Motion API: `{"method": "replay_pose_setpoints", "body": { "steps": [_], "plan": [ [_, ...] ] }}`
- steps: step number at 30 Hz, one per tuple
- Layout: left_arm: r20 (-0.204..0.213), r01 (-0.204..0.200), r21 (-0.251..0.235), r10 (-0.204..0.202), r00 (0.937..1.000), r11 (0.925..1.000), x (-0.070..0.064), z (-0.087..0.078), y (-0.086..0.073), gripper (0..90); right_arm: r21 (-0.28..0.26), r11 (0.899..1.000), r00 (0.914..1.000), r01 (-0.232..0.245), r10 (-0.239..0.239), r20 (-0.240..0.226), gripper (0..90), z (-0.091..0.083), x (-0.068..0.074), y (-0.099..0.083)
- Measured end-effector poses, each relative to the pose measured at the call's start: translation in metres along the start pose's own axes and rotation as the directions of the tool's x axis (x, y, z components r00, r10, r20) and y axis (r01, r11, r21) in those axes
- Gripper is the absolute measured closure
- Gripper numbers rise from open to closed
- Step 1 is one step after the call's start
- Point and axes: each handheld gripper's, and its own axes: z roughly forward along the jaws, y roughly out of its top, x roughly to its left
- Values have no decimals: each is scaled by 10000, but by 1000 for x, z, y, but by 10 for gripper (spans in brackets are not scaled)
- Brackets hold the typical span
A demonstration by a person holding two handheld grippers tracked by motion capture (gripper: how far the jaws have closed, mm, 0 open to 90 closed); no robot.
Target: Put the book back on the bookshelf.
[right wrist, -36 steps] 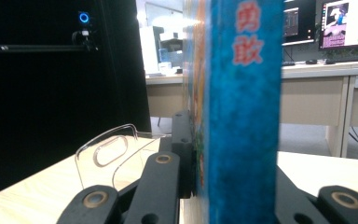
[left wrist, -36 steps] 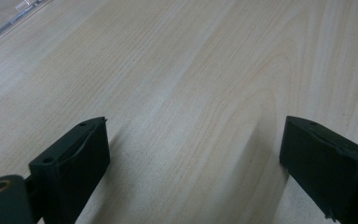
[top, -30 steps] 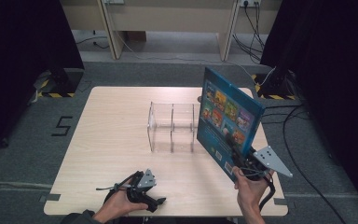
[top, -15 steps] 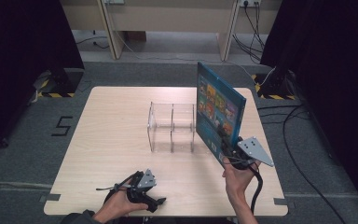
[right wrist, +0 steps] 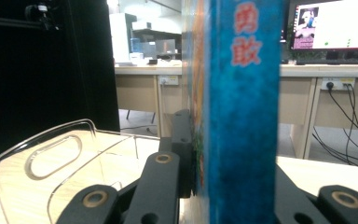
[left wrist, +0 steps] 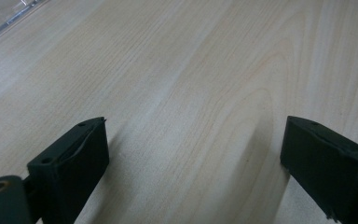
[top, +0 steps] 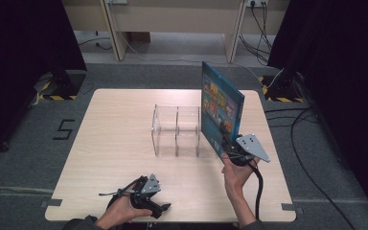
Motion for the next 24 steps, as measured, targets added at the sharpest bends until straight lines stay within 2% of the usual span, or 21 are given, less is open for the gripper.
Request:
{"method": "replay_pose_setpoints", "body": {
  "steps": [11, 14, 18, 24],
  "plan": [
    [13, -11, 9, 11, 10000, 10000, -1, 0, 0, 67, 160, 9998, 9994, 129, -134, 326, 826, 8, -1, -16],
    [16, -14, -2, 14, 10000, 10000, -1, 0, 0, 67, 124, 9994, 9986, 338, -343, 415, 826, 10, 0, -21],
    [20, -19, 0, 19, 10000, 10000, -1, 0, 0, 67, 4, 9997, 9984, 237, -237, 509, 826, 11, 0, -26],
    [20, -25, -10, 25, 10000, 10000, -1, 0, 0, 67, -80, 9994, 9982, 323, -319, 517, 825, 12, 1, -28]
  ]
}}
